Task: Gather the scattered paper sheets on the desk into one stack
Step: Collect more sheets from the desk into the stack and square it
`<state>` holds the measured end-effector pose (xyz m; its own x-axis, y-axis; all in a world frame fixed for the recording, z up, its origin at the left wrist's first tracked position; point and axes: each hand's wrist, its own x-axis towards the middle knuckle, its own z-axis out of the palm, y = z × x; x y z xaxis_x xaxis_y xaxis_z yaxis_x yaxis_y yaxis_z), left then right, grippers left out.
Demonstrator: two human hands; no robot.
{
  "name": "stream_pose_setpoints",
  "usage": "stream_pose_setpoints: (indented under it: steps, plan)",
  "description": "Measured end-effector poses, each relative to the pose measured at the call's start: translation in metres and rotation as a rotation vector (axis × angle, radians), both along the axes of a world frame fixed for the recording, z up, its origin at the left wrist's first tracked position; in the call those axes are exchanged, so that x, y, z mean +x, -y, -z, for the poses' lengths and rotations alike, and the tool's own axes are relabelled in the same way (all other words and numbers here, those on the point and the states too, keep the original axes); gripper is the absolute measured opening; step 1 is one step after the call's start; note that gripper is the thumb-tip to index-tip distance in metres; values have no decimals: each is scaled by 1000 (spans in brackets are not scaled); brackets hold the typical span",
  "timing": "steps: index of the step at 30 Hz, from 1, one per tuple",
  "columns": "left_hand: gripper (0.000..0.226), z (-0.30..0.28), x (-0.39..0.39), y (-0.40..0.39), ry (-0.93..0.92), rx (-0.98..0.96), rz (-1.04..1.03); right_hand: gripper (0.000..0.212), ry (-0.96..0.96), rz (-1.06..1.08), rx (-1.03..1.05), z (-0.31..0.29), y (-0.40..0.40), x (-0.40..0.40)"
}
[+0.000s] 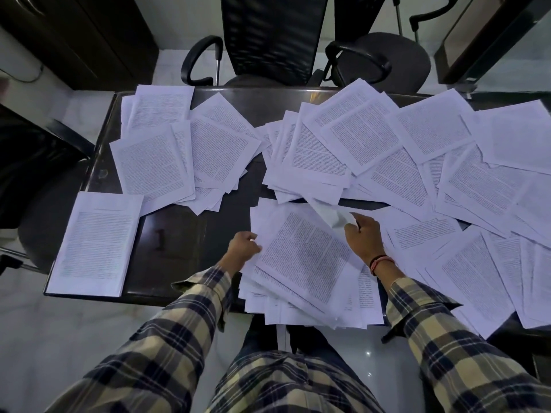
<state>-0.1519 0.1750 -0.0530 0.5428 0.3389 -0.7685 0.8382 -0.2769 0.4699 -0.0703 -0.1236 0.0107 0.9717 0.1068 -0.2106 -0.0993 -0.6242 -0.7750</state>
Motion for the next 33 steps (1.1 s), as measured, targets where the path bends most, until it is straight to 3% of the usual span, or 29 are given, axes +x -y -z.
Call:
stream_pose_setpoints:
  steps: [1, 4, 8, 11, 14, 21, 26, 33]
  plan:
    - [16, -2, 1, 0, 16, -21, -53, 16, 16, -7, 1, -2, -1, -2]
    - [30, 2, -2, -2, 51, -13, -142, 14, 38, -10, -8, -4, -1, -6]
    - [15, 6, -8, -4, 52, -29, -191, 13, 4, -3, -28, 0, -3, -5]
    - [11, 0, -14, -3, 51, -85, -252, 30, -5, -32, -47, 3, -14, -7]
    - [15, -1, -23, -2, 39, -164, -283, 22, -12, -48, -49, 7, -24, -14]
    - [19, -5, -40, 1, 70, -291, -312, 43, 13, -64, -12, 5, -36, -24]
    - [15, -6, -42, 3, 26, -179, -260, 30, 65, -79, -31, 12, -36, -22]
    - [19, 0, -64, 14, 7, -226, -476, 22, 135, -144, 34, 13, -58, -26]
